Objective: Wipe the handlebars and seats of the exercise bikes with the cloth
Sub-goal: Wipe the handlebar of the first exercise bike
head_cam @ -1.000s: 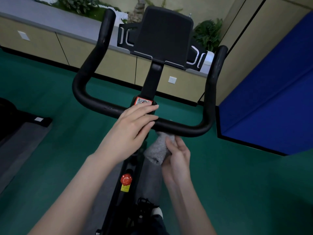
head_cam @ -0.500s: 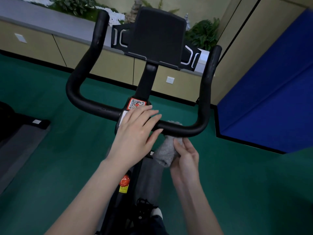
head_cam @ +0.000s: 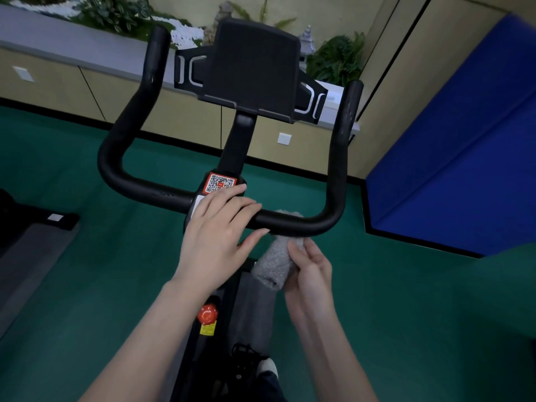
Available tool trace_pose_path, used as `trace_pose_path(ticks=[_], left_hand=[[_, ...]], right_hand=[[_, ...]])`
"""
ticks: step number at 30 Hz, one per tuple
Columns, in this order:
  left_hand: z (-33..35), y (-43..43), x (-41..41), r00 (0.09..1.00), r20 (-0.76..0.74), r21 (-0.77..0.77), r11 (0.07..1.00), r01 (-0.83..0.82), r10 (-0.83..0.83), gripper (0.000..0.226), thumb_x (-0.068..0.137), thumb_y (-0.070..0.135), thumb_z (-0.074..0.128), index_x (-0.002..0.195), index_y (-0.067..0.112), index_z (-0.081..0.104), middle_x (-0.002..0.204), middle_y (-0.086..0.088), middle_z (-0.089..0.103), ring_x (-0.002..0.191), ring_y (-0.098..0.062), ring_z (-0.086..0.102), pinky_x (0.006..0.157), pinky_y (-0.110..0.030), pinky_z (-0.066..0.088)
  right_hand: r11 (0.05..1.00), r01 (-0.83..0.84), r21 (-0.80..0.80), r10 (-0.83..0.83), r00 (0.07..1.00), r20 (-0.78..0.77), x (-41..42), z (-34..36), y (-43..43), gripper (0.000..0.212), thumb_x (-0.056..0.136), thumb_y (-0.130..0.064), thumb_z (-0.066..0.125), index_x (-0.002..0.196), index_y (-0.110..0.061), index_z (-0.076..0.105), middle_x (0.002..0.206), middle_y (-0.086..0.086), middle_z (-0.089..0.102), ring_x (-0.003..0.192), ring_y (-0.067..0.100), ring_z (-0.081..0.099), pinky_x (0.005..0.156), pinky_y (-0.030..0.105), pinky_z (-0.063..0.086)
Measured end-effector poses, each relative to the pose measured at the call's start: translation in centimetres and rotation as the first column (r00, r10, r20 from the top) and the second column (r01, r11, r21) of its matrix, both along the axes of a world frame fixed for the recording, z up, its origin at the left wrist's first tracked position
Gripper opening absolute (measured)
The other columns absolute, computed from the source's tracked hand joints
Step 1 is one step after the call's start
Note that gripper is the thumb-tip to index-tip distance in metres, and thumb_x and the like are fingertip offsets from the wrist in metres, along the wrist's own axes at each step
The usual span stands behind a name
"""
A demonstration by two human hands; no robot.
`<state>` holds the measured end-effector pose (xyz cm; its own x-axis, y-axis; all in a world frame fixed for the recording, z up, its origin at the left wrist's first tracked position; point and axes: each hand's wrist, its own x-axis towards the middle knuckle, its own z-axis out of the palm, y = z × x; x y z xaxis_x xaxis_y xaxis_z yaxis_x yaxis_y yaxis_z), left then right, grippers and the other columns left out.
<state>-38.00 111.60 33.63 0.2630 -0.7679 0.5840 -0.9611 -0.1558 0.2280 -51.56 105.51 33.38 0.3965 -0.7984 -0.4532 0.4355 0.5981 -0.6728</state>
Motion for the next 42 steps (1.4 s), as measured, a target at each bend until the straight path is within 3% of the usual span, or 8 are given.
trace_pose_path(ticks=[7, 11, 16, 22, 26, 30, 35, 42], left_hand=[[0.2, -0.1, -0.2, 0.999, -0.034, -0.029, 1.0, -0.004, 0.003, 0.033, 0.087, 0.038, 0.064, 0.105, 0.011, 0.07, 0.105, 0.001, 0.068, 0.122, -0.02, 0.051, 0.103, -0.031, 0.032], [0.5, 0.0, -0.4, 0.998, -0.069, -0.02, 1.0, -0.009, 0.008, 0.035, 0.085, 0.039, 0.067, 0.104, 0.009, 0.071, 0.104, 0.0, 0.068, 0.12, -0.022, 0.053, 0.103, -0.033, 0.032], [1.4, -1.1, -2.0, 0.996, -0.082, 0.02, 1.0, -0.019, 0.021, 0.039, 0.08, 0.038, 0.073, 0.104, 0.007, 0.071, 0.101, -0.003, 0.067, 0.115, -0.028, 0.056, 0.108, -0.041, 0.031], [1.7, -2.8, -3.3, 0.99, -0.141, 0.039, 0.999, 0.017, -0.011, 0.037, 0.078, 0.036, 0.076, 0.103, 0.01, 0.071, 0.094, -0.002, 0.068, 0.094, -0.026, 0.062, 0.097, -0.036, 0.036], [1.4, -2.9, -3.4, 0.993, -0.115, 0.029, 0.999, 0.02, -0.017, 0.031, 0.076, 0.037, 0.077, 0.096, 0.013, 0.073, 0.089, 0.001, 0.068, 0.084, -0.023, 0.062, 0.091, -0.034, 0.037], [1.2, -2.9, -3.2, 0.993, -0.118, 0.02, 1.0, 0.02, -0.018, 0.03, 0.078, 0.039, 0.075, 0.096, 0.014, 0.073, 0.089, 0.003, 0.067, 0.083, -0.021, 0.062, 0.087, -0.032, 0.037], [0.8, -3.1, -3.1, 0.994, -0.111, -0.011, 1.0, 0.023, -0.024, 0.029, 0.078, 0.039, 0.074, 0.095, 0.015, 0.072, 0.089, 0.004, 0.067, 0.082, -0.02, 0.062, 0.083, -0.031, 0.037], [0.5, -3.2, -3.0, 0.994, -0.104, -0.034, 0.999, 0.024, -0.027, 0.028, 0.079, 0.039, 0.073, 0.095, 0.016, 0.071, 0.09, 0.005, 0.066, 0.082, -0.019, 0.061, 0.082, -0.031, 0.038]], right_hand=[[0.993, 0.116, -0.008, -0.116, 0.991, -0.063, -1.7, 0.3, -1.1, 0.027, 0.089, 0.007, 0.053, 0.114, 0.002, 0.062, 0.1, 0.012, 0.071, 0.084, 0.018, 0.07, 0.089, 0.039, 0.051], [0.922, 0.268, -0.28, -0.351, 0.885, -0.307, -3.0, -0.2, -0.9, 0.036, 0.09, 0.0, 0.059, 0.125, -0.007, 0.058, 0.114, 0.008, 0.069, 0.105, 0.019, 0.067, 0.095, 0.041, 0.052], [0.563, 0.033, -0.826, -0.595, 0.71, -0.377, -3.0, 0.6, -1.8, 0.03, 0.09, 0.0, 0.061, 0.118, -0.009, 0.063, 0.116, 0.002, 0.065, 0.112, 0.012, 0.061, 0.096, 0.026, 0.048], [0.228, -0.302, -0.926, -0.649, 0.662, -0.376, -2.6, 0.0, -1.8, 0.022, 0.085, 0.004, 0.064, 0.106, -0.003, 0.07, 0.105, -0.001, 0.067, 0.096, 0.014, 0.06, 0.089, 0.017, 0.046], [0.278, -0.352, -0.894, -0.667, 0.599, -0.443, -3.0, 0.4, -3.2, 0.022, 0.087, -0.006, 0.066, 0.107, -0.014, 0.071, 0.099, -0.01, 0.067, 0.094, 0.02, 0.049, 0.08, 0.026, 0.047], [0.29, -0.354, -0.889, -0.657, 0.602, -0.454, -2.8, 1.0, -4.0, 0.026, 0.084, 0.0, 0.068, 0.106, -0.015, 0.071, 0.111, -0.001, 0.058, 0.101, 0.025, 0.052, 0.088, 0.01, 0.039], [0.21, -0.414, -0.886, -0.641, 0.626, -0.444, -3.3, 1.3, -4.0, 0.029, 0.082, 0.003, 0.069, 0.11, -0.006, 0.069, 0.099, -0.004, 0.057, 0.09, 0.022, 0.058, 0.084, 0.012, 0.044], [0.238, -0.469, -0.85, -0.618, 0.602, -0.505, -3.7, 2.6, -6.1, 0.021, 0.082, 0.001, 0.071, 0.103, -0.002, 0.071, 0.103, 0.007, 0.061, 0.098, 0.02, 0.059, 0.091, 0.01, 0.043]])
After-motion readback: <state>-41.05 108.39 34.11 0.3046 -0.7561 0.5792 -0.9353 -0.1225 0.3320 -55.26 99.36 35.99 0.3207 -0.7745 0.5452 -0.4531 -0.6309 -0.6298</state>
